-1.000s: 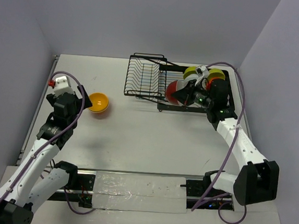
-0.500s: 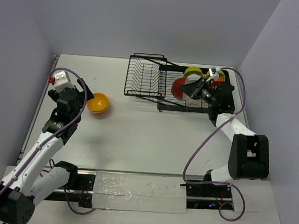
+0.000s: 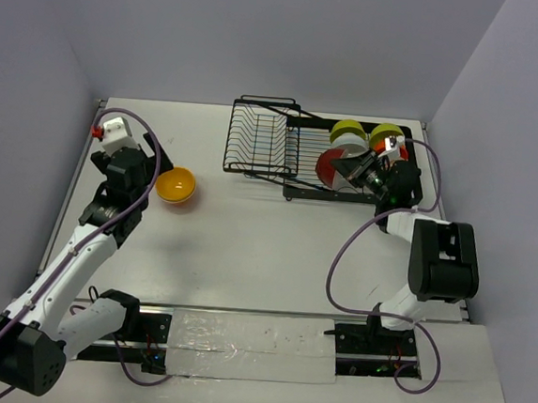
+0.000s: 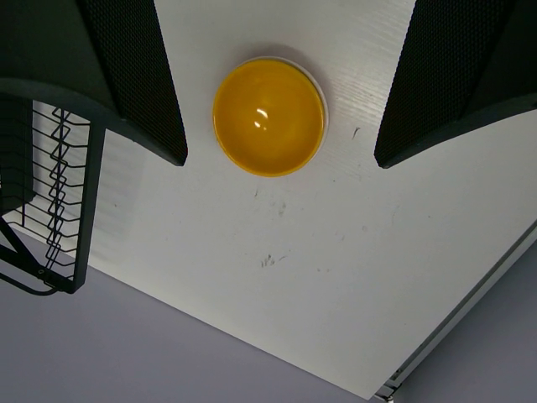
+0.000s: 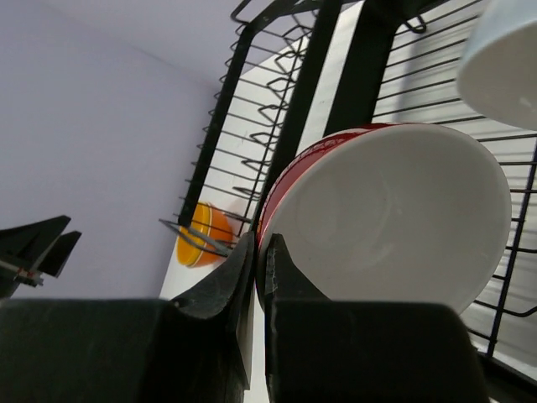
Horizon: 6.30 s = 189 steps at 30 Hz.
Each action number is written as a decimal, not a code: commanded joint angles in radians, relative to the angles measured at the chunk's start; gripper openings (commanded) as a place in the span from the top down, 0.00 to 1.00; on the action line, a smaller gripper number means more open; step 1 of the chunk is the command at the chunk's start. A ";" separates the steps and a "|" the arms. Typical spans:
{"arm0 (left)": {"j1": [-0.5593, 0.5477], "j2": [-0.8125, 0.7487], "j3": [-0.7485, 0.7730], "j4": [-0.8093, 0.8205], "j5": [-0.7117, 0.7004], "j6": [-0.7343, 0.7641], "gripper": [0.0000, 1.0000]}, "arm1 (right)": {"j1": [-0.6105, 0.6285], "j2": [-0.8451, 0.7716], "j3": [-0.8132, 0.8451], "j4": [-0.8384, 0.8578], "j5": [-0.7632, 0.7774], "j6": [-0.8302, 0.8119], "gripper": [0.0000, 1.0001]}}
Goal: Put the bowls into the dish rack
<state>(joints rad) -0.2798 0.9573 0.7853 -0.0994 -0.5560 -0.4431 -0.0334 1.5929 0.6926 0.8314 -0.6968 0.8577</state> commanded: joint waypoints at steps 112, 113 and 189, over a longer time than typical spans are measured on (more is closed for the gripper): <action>0.004 0.100 0.114 -0.189 0.091 -0.117 0.01 | -0.033 -0.298 0.111 -0.576 0.195 -0.406 0.19; 0.004 0.106 0.114 -0.197 0.099 -0.132 0.01 | -0.033 -0.309 0.149 -0.674 0.209 -0.422 0.18; -0.059 0.779 0.548 -0.559 0.392 0.099 1.00 | 0.104 -0.919 -0.007 -1.120 0.414 -0.606 0.07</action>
<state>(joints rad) -0.3355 1.7611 1.2911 -0.6315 -0.1730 -0.3515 0.0593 0.6907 0.6762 -0.2878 -0.3004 0.2695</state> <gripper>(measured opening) 0.028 0.927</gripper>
